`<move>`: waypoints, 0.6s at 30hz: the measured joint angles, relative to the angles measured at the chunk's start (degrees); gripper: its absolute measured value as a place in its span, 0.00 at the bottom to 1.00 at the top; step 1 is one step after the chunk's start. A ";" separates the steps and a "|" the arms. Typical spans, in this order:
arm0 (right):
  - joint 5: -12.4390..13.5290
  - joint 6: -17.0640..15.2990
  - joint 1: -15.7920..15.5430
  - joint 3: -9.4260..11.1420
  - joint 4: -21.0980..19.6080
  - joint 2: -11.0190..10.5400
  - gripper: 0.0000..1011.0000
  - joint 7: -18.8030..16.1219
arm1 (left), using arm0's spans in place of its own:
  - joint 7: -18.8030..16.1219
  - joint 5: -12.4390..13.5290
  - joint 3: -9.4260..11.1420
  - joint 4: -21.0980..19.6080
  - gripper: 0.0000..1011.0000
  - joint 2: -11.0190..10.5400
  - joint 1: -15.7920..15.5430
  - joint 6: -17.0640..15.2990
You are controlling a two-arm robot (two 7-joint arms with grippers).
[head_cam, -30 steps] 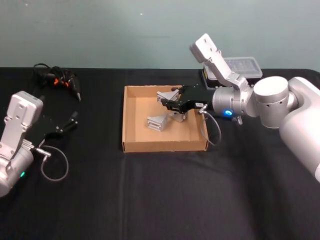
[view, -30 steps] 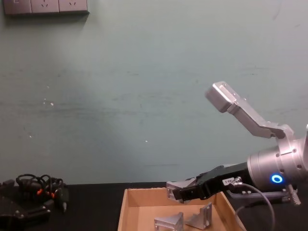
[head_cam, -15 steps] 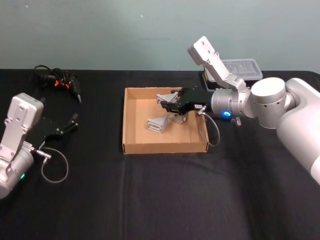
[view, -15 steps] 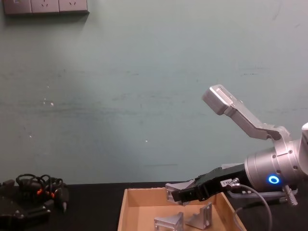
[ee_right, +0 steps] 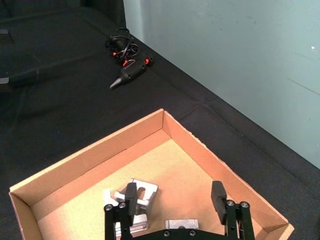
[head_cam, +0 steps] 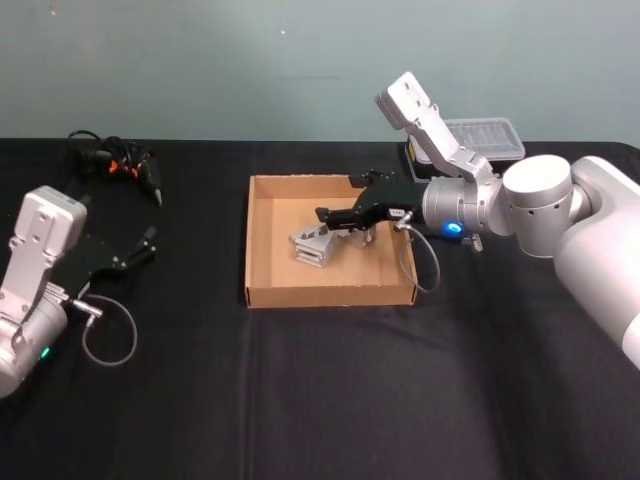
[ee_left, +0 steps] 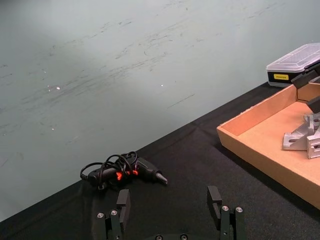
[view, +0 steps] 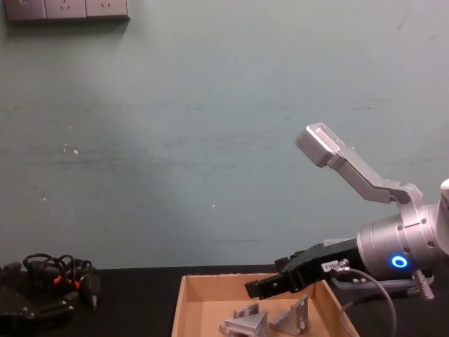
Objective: Use one hand to pick up the angle iron from the table and place it into the box.
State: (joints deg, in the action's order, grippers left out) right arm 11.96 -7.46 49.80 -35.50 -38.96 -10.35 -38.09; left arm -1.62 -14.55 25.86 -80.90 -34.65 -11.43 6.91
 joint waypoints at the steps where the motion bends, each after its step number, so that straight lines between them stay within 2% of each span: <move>1: 0.01 -0.01 -0.01 0.00 -0.01 0.00 0.93 0.01 | 0.00 0.00 0.00 0.00 1.00 0.00 0.00 0.00; 4: 0.03 -0.03 -0.02 0.00 -0.05 -0.01 0.99 0.02 | 0.00 0.00 0.00 0.00 1.00 0.00 0.00 0.00; 15: 0.06 -0.09 -0.08 0.01 -0.12 -0.06 0.99 0.07 | 0.00 0.00 0.00 0.00 1.00 0.01 0.00 0.00; 18: -0.16 -0.31 -1.25 0.64 -2.60 -0.78 0.99 0.57 | 0.00 0.00 0.00 0.00 1.00 0.00 0.00 0.00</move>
State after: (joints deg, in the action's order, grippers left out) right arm 11.80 -7.77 48.55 -34.85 -41.56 -11.13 -37.52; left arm -1.62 -14.55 25.86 -80.90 -34.64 -11.43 6.90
